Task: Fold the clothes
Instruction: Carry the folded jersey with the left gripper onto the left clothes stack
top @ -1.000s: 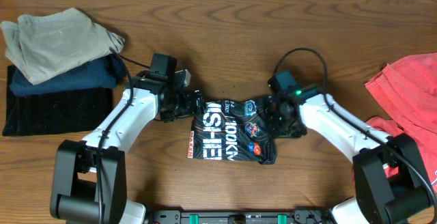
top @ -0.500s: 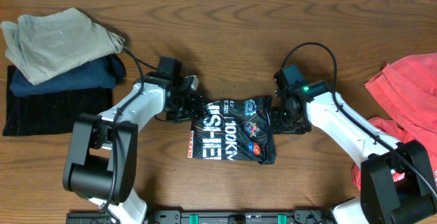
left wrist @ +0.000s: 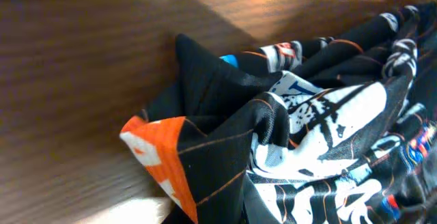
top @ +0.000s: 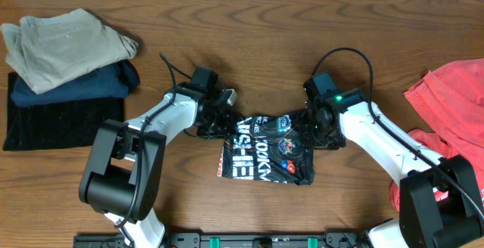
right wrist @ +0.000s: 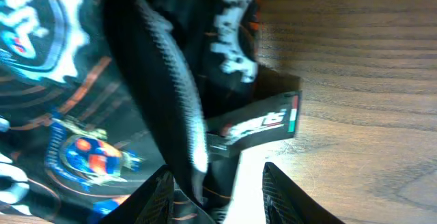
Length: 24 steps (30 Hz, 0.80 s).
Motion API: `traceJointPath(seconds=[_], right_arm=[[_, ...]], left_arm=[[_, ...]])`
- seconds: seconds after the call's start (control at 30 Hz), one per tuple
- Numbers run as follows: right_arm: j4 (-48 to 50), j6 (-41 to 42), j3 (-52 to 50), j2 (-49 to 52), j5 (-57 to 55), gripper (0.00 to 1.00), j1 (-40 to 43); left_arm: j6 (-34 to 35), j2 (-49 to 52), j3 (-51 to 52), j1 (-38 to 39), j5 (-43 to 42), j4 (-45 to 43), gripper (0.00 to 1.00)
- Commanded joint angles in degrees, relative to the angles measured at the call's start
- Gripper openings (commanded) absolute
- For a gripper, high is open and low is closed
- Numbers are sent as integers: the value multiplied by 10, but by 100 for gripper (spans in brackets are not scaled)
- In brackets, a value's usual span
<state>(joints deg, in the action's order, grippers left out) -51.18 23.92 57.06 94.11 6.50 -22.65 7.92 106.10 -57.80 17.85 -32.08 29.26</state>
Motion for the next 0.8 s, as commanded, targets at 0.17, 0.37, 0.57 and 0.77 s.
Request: traceJointPath(seconds=[0.17, 0.37, 0.57, 0.77], right_arm=[[-14, 6, 8, -9, -7, 40, 21], [-20, 2, 8, -9, -7, 40, 24], [-32, 2, 8, -9, -7, 40, 24], [-40, 2, 8, -9, -7, 40, 24]], left_arm=[[23, -10, -135, -77, 360, 88, 6], [-38, -15, -255, -129, 495, 77, 6], [-49, -15, -371, -217, 545, 42, 6], [-30, -15, -415, -336, 541, 6, 6]])
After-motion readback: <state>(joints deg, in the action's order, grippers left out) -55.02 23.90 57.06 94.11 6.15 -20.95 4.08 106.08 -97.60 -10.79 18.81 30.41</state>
